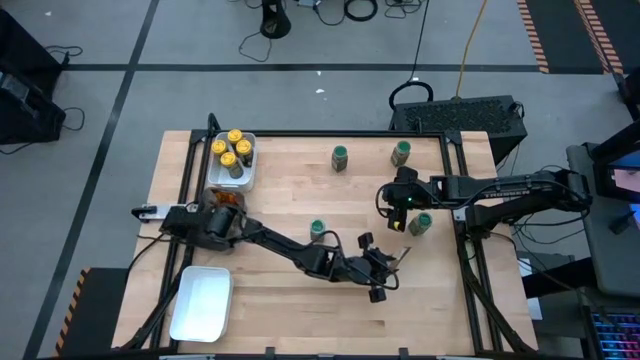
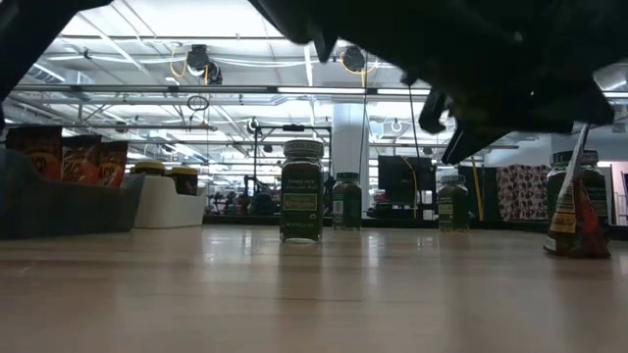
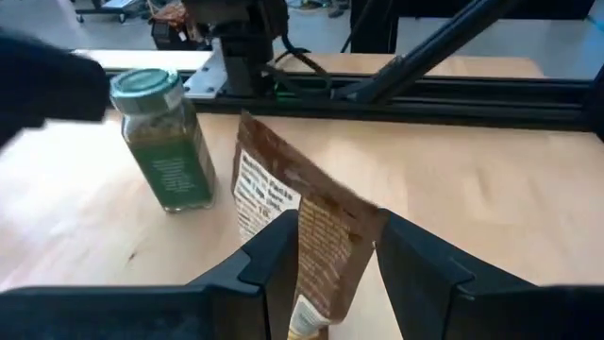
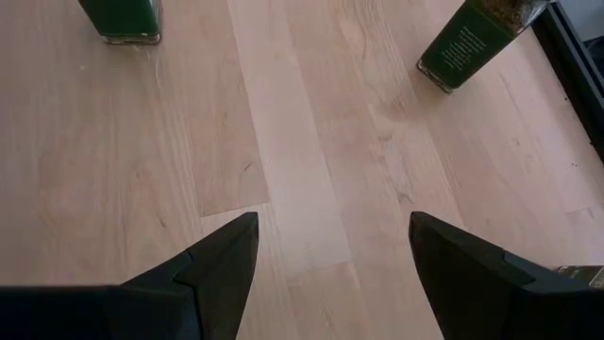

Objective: Sort spices by type
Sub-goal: Put the orange seasoning pack into the black bin

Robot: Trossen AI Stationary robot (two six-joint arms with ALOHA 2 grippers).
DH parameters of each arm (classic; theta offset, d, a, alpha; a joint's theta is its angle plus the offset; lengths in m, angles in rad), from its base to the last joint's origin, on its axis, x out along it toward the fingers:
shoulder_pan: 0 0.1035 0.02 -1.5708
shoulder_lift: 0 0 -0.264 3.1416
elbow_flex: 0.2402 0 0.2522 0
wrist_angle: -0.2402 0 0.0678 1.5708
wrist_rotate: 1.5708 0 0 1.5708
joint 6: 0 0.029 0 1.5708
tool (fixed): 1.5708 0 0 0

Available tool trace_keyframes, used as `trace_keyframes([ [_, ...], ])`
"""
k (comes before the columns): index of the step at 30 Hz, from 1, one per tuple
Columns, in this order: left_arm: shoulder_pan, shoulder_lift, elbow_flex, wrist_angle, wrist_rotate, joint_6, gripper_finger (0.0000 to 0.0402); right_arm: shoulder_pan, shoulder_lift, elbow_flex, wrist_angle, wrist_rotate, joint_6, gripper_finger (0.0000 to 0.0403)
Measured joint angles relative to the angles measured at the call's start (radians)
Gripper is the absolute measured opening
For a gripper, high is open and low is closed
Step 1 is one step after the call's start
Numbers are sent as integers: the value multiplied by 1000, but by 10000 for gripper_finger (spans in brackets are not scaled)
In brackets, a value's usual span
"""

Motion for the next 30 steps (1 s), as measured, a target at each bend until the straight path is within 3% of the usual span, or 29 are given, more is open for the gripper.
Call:
trace_keyframes([
  [23,17,19,0,0,-73,-25,143,0,0,-1,0,0,-1,258],
  [30,17,19,0,-3,-73,-21,82,0,0,-1,0,0,-1,258],
])
